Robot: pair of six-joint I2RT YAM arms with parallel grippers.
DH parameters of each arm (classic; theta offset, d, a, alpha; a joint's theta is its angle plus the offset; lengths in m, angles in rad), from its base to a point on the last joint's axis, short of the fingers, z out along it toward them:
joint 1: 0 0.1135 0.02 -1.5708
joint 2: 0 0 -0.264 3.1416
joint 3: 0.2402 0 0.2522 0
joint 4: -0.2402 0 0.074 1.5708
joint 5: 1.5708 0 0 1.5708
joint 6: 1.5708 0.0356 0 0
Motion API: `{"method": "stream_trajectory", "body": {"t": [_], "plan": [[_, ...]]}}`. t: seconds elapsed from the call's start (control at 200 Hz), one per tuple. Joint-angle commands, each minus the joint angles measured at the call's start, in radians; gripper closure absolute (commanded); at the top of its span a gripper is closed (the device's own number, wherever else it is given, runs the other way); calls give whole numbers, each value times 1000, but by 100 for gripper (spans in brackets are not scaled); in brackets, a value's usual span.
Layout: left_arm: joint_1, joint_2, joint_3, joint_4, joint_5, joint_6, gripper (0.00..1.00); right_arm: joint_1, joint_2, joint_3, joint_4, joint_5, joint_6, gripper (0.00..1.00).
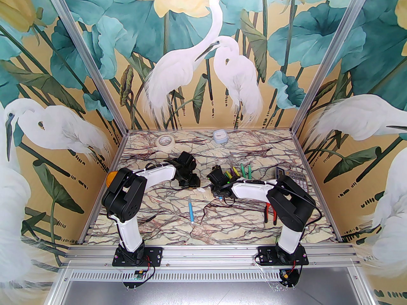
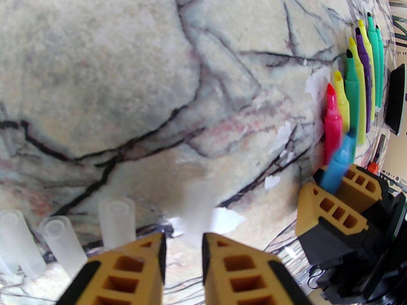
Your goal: Open the pen caps
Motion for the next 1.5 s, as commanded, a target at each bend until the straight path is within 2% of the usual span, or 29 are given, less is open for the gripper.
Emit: {"method": "stream_trajectory", "body": {"t": [0.0, 0.31, 0.475, 0.71, 0.94, 1.07, 1.326, 1.496], "plan": [[-6, 12, 10, -18, -17, 20, 74, -4, 13, 19, -28, 23, -2, 75], [-4, -78, -19, 8, -3, 22, 70, 8, -79, 32, -73, 31, -54, 65], [12, -147, -47, 27, -3, 18, 68, 13, -123, 38, -107, 53, -63, 64], [88, -263, -143, 83, 13, -1, 67, 22, -140, 43, -101, 26, -71, 68], [175, -383, -240, 101, -18, -15, 65, 56, -115, 80, -100, -21, -107, 69], [225, -437, -291, 110, -40, -20, 57, 97, -106, 109, -111, -71, -120, 64], [321, -489, -373, 136, -40, -25, 56, 239, -39, 205, -242, -99, -68, 58], [355, -512, -408, 167, -37, -35, 55, 316, 26, 249, -298, -132, -22, 56]]}}
